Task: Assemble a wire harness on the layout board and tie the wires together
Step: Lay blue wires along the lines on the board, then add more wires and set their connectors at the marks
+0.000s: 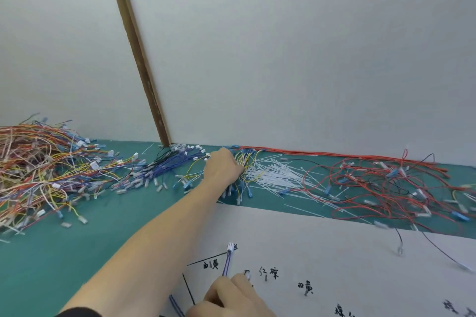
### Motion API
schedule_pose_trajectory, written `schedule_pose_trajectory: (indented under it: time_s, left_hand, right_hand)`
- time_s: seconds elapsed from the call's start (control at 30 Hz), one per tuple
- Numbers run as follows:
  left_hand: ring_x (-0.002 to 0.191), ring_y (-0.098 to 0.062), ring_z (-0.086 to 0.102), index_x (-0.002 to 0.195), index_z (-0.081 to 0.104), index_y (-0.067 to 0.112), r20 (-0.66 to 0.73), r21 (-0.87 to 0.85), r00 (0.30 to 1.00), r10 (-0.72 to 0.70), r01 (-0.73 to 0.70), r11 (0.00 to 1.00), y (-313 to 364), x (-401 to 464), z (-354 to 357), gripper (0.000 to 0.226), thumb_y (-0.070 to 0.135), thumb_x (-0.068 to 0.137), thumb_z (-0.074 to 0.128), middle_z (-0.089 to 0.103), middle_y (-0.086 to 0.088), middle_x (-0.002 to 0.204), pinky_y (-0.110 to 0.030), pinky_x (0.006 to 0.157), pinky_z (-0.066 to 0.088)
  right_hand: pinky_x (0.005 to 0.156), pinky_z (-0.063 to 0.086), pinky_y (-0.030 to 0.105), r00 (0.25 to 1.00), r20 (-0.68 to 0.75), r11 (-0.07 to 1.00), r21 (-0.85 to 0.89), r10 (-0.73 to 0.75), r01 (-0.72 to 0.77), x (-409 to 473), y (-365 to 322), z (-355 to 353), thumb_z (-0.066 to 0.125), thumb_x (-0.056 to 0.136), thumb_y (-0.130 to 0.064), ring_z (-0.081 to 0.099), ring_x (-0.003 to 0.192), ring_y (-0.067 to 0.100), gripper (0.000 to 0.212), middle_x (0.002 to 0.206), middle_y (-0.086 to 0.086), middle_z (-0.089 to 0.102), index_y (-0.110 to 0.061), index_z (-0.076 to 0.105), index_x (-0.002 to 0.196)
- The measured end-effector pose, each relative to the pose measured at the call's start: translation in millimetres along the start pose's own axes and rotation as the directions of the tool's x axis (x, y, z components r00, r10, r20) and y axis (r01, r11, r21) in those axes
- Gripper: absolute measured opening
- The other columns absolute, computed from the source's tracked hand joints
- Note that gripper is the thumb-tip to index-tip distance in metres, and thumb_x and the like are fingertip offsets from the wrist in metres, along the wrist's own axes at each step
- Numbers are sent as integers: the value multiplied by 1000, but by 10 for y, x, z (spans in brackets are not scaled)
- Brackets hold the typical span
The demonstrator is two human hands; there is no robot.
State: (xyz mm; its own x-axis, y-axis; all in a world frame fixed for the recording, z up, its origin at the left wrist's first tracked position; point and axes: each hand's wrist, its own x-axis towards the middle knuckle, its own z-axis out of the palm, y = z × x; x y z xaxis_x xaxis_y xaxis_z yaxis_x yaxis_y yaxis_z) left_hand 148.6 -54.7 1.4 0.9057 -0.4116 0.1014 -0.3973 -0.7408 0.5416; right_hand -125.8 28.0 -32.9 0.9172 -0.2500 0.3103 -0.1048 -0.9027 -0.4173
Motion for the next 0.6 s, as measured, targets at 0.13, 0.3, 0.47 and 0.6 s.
schedule_pose_trajectory:
  time_s: [0.13, 0.3, 0.47, 0.6]
  left_hand:
    - [93, -25, 69, 88, 80, 16, -14, -274, 991, -133, 125, 954, -10, 88, -46, 12, 22, 79, 86, 75, -5, 95, -34, 85, 54]
    - [96, -20, 66, 88, 81, 14, 26, -614, 977, -212, 183, 768, 0, 83, -313, 22, 17, 71, 94, 77, -4, 97, -21, 65, 41]
    - [87, -12, 70, 84, 80, 21, -201, -675, 976, -81, -78, 733, 30, -186, -870, 20, 26, 71, 94, 78, 4, 89, -31, 84, 50]
    - [75, -7, 68, 80, 79, 39, -494, -439, 864, 99, -346, 829, 53, -683, -1446, 12, 43, 72, 87, 76, 17, 74, -51, 99, 52]
  right_hand:
    - [72, 46, 1, 1000, -17, 998, 65, 2, -1, -1, -27, 93, 89, 53, -41, 53, 53, -6, 46, 56, -10, 51, -19, 48, 51]
    - [76, 33, 4, 989, 8, 985, 91, -147, 146, 44, -8, -86, 57, 94, -44, 51, 85, 2, 19, 88, -10, 52, -32, 71, 92]
    - [50, 45, 8, 996, -65, 975, 207, -69, 81, -1, -35, -156, 64, 69, -41, 60, 63, -1, 12, 67, -19, 58, -47, 75, 68]
    - [80, 44, 14, 983, -122, 885, 461, 136, -65, 3, -11, -255, 63, 92, -29, 60, 94, 2, 19, 99, -15, 65, -38, 77, 100]
